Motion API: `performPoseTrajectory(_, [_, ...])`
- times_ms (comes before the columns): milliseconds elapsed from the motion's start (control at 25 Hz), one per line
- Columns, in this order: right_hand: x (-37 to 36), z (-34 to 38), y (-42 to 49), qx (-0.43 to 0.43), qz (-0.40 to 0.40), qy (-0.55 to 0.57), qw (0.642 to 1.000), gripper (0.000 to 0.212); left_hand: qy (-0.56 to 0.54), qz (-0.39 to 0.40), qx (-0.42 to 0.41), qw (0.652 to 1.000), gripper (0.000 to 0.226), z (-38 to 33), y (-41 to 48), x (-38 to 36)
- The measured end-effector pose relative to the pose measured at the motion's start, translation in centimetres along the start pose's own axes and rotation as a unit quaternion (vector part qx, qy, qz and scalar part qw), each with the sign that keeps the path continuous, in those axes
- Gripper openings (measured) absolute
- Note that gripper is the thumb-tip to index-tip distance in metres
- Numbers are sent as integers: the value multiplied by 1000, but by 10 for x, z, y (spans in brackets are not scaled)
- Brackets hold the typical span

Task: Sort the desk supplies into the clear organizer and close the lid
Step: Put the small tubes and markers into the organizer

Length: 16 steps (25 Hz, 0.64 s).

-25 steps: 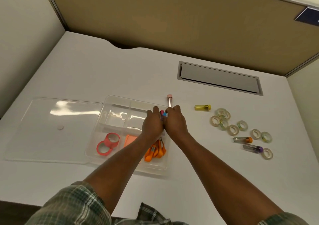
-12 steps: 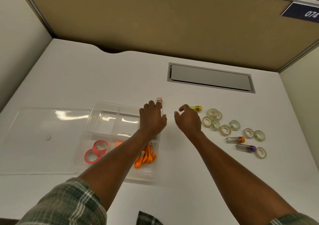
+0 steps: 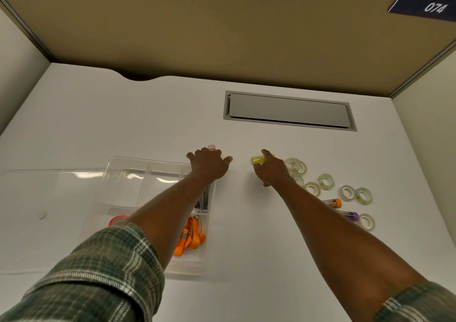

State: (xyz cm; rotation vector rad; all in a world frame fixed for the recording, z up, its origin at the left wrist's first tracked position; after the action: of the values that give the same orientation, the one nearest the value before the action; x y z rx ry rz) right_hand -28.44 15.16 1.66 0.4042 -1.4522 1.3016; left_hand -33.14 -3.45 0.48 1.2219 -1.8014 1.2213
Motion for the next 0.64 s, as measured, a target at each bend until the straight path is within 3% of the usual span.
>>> performPoseTrajectory(160, [-5, -1, 13, 14, 9, -16, 1000, 50, -17, 13, 32, 999, 62, -4, 8, -2])
performPoseTrajectory(360, [-7, -2, 13, 21, -65, 18, 998, 31, -87, -105, -18, 991, 38, -4, 4, 10])
performPoseTrajectory(520, [-5, 4, 3, 28, -110, 138, 984, 18, -211, -142, -52, 966, 12, -6, -5, 28])
performPoseTrajectory(640, [-1, 19, -13, 13, -79, 299, 951, 23, -394, -117, -21, 911, 11, -5, -14, 37])
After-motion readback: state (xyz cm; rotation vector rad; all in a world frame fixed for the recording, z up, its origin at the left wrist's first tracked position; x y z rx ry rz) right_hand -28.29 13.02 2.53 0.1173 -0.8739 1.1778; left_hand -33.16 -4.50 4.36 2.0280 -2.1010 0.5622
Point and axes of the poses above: each hand's wrist, its own y-axis towards the middle knuckle, its own x-axis out of the back of the hand, z = x × y, the point moved 3 cm from there along y, towards the middle knuckle, and after that the axes turned 15 degrees about -y, right-handed, at the moved point
